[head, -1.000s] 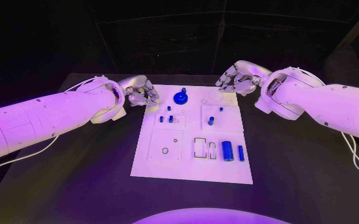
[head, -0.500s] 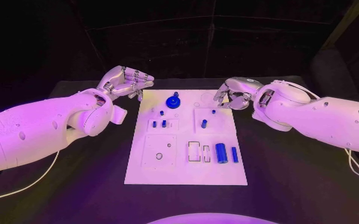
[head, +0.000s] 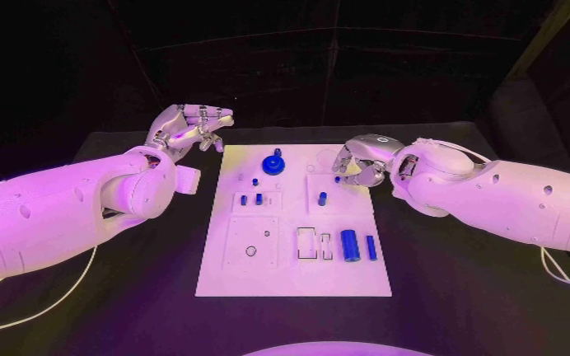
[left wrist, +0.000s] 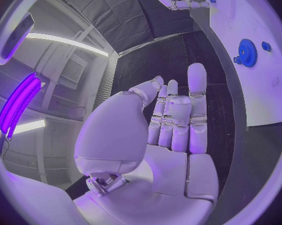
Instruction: Assemble the parts on the task board
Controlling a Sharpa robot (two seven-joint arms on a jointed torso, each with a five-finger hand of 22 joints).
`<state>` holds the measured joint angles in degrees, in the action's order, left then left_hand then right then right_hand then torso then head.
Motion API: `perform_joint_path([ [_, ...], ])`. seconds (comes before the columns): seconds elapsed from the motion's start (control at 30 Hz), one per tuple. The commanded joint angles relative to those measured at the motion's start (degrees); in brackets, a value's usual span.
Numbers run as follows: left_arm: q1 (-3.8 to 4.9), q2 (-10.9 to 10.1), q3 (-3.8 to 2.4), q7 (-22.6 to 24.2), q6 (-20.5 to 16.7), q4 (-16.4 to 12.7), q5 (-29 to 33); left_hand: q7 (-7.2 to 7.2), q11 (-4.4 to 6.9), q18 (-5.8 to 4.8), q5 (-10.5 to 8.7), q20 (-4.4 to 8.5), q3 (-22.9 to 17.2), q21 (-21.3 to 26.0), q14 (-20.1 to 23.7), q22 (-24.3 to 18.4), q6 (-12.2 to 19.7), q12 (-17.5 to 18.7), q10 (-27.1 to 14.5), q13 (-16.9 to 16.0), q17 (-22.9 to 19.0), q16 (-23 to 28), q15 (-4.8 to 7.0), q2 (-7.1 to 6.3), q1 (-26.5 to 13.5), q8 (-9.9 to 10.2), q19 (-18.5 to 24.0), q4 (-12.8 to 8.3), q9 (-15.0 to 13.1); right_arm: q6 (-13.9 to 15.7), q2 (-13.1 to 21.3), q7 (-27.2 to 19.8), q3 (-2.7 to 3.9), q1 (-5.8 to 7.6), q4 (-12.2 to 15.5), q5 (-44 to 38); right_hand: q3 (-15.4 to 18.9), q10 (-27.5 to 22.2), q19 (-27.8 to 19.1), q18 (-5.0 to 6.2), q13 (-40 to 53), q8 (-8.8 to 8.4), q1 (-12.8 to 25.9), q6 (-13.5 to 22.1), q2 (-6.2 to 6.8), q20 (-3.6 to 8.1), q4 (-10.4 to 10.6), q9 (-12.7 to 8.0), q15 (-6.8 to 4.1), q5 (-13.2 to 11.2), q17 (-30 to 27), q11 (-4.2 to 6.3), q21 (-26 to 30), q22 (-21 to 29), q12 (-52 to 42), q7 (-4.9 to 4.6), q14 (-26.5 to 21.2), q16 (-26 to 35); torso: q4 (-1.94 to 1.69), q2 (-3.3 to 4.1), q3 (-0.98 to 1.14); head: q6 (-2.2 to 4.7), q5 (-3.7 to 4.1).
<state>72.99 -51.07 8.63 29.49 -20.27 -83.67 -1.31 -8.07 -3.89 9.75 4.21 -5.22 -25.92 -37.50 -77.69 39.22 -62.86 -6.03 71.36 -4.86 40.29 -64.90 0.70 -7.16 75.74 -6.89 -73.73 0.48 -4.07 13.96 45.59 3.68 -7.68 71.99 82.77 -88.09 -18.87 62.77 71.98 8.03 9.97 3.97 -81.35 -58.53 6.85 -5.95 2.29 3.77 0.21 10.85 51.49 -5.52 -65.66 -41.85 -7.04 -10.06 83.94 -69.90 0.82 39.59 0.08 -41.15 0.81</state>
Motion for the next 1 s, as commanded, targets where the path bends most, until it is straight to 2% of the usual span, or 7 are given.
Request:
perform_joint_path([
  [0.03,0.05,0.08,-0.01,1.36,-0.60,0.03,2.26,-0.38,-0.31,0.71,0.28,0.10,0.15,0.20,0.31,-0.09,-0.12,0.28,0.20,0.06,0.17,0.02,-0.11,0.11,-0.49,0.29,0.50,0.25,0.09,-2.13,-0.35,1.11,0.02,0.01,-0.29,-2.09,-0.43,-0.12,0.02,0.18,-0.38,-0.25,0.12,0.46,0.65,-0.52,0.02,0.00,0.39,-0.32,0.32,-0.47,-0.31,-0.09,0.36,-0.13,0.40,-0.36,-0.02,0.00,0.04,0.00,-0.06],
  [0.23,0.04,0.10,0.03,1.12,-0.44,0.07,2.30,-0.40,-0.32,0.71,0.28,0.09,0.14,0.27,0.37,-0.13,-0.07,0.31,0.17,0.06,-0.02,0.14,-0.11,0.15,-0.46,0.32,0.51,0.23,0.10,-3.79,-1.11,1.58,0.03,-0.09,-0.87,-2.40,-1.14,0.20,0.25,0.13,-1.11,-0.20,-0.12,0.40,0.41,-0.63,-0.16,0.05,0.46,-0.31,1.71,-0.51,-0.63,-0.53,0.64,-0.16,0.63,-1.31,-0.05,0.05,-0.04,-0.13,-0.22],
  [0.47,0.03,0.15,0.07,0.95,-0.27,0.05,2.31,-0.44,-0.36,0.71,0.30,0.07,0.10,0.43,0.42,-0.23,0.05,0.39,0.07,0.07,-0.03,0.17,-0.13,0.28,-0.32,0.40,0.55,0.18,0.13,-5.24,-1.84,2.17,0.03,-0.22,-1.26,-3.11,-2.37,1.44,0.58,0.08,-1.96,0.09,-0.48,-0.47,0.07,-0.56,-0.53,0.20,0.31,-0.52,3.31,-0.26,-1.11,-1.15,0.62,0.09,0.86,-2.46,-0.01,0.03,-0.05,-0.37,-0.26],
  [0.6,0.03,0.15,0.09,0.81,-0.33,0.06,2.31,-0.57,-0.46,0.71,0.31,0.03,0.08,0.64,0.46,-0.37,0.29,0.57,-0.19,0.11,-0.07,0.21,-0.19,0.36,-0.18,0.55,0.55,0.10,0.18,-6.10,-2.21,2.69,0.03,-0.37,-1.43,-3.69,-3.62,2.52,0.94,-0.03,-2.69,0.21,-0.60,-1.34,-0.05,-0.35,-0.86,0.25,0.10,-1.85,5.04,0.01,-1.65,-1.88,0.65,0.34,1.14,-3.68,-0.03,0.02,-0.03,-0.48,-0.31],
  [0.73,0.03,0.13,0.10,0.71,-0.30,0.00,2.31,-0.62,-0.51,0.70,0.31,0.01,0.08,0.71,0.47,-0.42,0.40,0.62,-0.28,0.13,-0.08,0.21,-0.22,0.39,-0.13,0.61,0.54,0.07,0.19,-6.57,-2.57,3.10,0.03,-0.49,-1.55,-4.16,-4.11,2.84,1.02,-0.06,-3.00,0.18,-0.54,-1.55,-0.03,-0.30,-0.96,0.24,0.06,-2.06,5.45,0.08,-1.80,-2.06,0.71,0.40,1.17,-4.00,-0.03,0.04,-0.05,-0.58,-0.60],
  [0.9,0.03,-0.01,0.10,0.68,-0.18,-0.23,2.30,-0.87,-0.71,0.68,0.30,-0.07,0.13,0.92,0.47,-0.57,0.92,0.80,-0.69,0.19,0.01,0.15,-0.34,0.39,-0.02,0.90,0.49,-0.02,0.26,-7.14,-3.00,3.83,0.03,-0.58,-1.70,-5.10,-5.11,3.52,1.19,-0.12,-3.46,0.18,-0.55,-2.00,-0.19,-0.21,-1.17,0.25,-0.05,-2.42,6.03,0.21,-2.11,-2.48,0.73,0.53,1.19,-4.47,-0.03,0.05,-0.07,-0.70,-0.56],
  [1.0,0.03,-0.10,0.11,0.74,-0.11,-0.34,2.30,-0.89,-0.73,0.68,0.30,-0.08,0.13,0.94,0.43,-0.59,0.97,0.81,-0.73,0.20,0.14,0.08,-0.36,0.40,0.00,0.92,0.48,-0.03,0.27,-6.85,-3.16,4.53,0.03,-0.62,-1.71,-5.84,-6.68,4.48,1.48,-0.22,-3.81,0.28,-1.10,-2.71,-0.77,-0.05,-1.72,0.31,-0.26,-4.04,6.96,0.45,-2.59,-3.18,0.59,0.74,1.30,-5.12,0.00,0.01,-0.04,-0.79,-0.61],
])
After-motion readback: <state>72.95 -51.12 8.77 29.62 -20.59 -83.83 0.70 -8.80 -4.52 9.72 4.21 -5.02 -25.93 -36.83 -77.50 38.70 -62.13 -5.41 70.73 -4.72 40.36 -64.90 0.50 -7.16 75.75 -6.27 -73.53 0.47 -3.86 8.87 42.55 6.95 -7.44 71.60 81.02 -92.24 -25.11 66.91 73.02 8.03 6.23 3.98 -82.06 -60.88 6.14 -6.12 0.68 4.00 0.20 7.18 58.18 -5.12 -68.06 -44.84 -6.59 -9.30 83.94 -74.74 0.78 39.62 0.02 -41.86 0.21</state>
